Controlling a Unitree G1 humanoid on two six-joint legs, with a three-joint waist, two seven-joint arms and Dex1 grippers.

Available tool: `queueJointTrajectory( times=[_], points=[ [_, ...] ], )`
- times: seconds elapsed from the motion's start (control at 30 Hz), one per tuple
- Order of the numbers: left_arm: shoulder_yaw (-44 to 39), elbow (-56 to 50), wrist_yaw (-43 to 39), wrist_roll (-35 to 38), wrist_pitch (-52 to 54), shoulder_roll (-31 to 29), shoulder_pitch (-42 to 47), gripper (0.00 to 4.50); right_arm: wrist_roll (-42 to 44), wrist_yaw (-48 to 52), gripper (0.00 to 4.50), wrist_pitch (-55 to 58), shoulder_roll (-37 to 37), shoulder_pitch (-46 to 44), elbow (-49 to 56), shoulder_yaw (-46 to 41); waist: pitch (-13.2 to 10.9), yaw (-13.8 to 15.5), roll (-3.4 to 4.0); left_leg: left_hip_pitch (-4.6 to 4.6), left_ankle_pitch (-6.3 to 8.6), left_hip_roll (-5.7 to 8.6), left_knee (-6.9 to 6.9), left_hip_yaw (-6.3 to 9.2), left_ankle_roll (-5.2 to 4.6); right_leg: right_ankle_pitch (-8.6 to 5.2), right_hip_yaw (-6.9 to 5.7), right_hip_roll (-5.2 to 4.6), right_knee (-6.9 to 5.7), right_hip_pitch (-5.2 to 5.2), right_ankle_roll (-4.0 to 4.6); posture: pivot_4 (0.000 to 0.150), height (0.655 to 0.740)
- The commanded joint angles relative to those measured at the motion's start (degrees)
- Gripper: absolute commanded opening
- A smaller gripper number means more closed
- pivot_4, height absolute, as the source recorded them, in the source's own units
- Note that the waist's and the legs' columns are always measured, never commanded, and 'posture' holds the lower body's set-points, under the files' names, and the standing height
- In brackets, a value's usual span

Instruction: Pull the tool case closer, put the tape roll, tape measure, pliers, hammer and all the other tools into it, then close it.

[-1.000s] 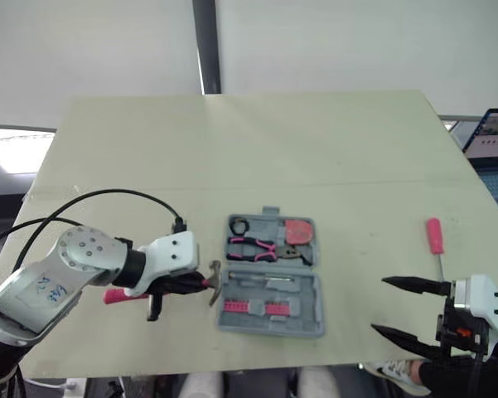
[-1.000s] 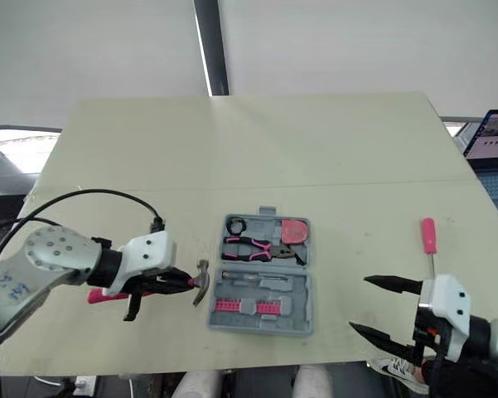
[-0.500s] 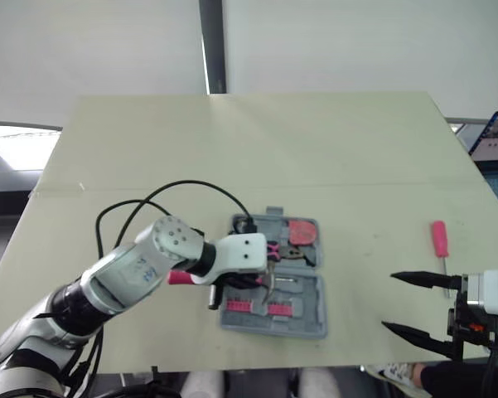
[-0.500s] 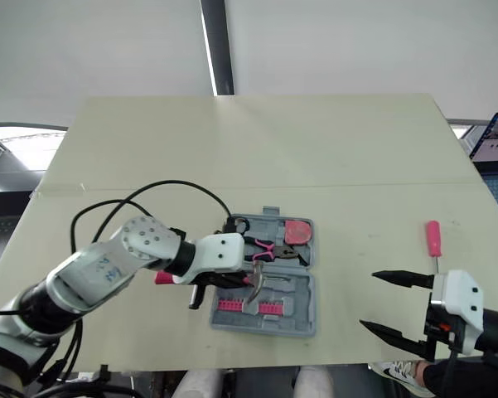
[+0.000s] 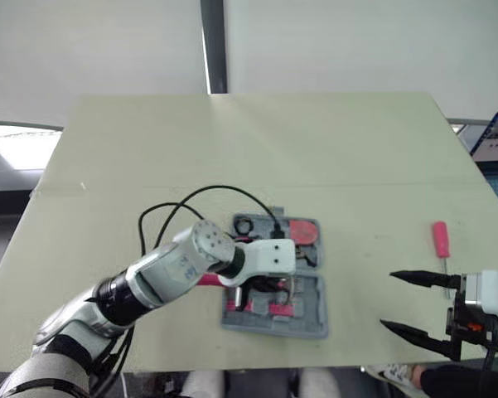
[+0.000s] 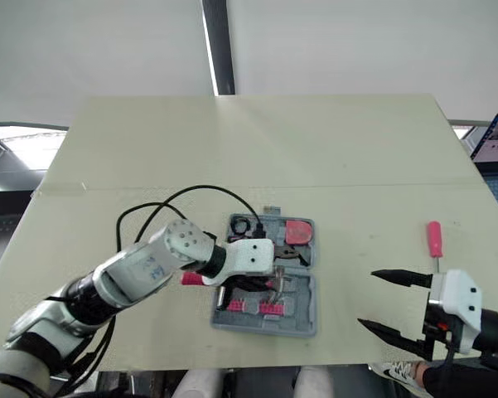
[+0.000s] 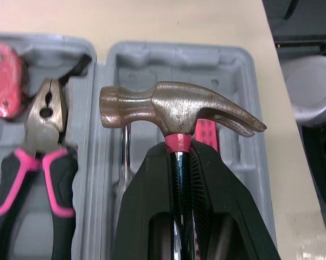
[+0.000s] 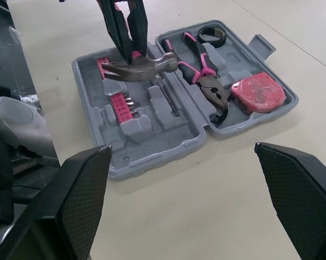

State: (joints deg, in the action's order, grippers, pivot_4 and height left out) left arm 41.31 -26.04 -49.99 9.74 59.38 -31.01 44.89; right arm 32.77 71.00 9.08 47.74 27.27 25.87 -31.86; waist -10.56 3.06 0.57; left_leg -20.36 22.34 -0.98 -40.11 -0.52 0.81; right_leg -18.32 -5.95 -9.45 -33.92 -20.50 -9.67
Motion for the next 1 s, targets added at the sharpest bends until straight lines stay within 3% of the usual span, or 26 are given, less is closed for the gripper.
queueJointTrajectory(
  times=[0.03, 1.0],
  points=[
    [1.12, -0.87, 0.94, -0.28, 1.12, 2.38, 1.47, 0.02, 0.39, -0.90, 4.50, 0.31, -0.42, 0.93, 1.99, -1.30, 0.00, -0.04, 0.00, 0.00, 0.00, 0.00, 0.00, 0.00, 0.00, 0.00, 0.00, 0.00, 0.00, 0.00, 0.00, 0.150, 0.7373],
    [10.75, 14.11, 4.86, -6.39, 0.55, 14.50, 6.32, 0.02, 0.77, -4.46, 4.50, 2.74, -0.68, 3.21, 6.20, -2.33, 0.01, 0.12, 0.02, 0.00, -0.01, 0.01, -0.04, -0.01, -0.02, 0.00, 0.00, 0.00, -0.03, 0.00, 0.00, 0.150, 0.7373]
  ],
)
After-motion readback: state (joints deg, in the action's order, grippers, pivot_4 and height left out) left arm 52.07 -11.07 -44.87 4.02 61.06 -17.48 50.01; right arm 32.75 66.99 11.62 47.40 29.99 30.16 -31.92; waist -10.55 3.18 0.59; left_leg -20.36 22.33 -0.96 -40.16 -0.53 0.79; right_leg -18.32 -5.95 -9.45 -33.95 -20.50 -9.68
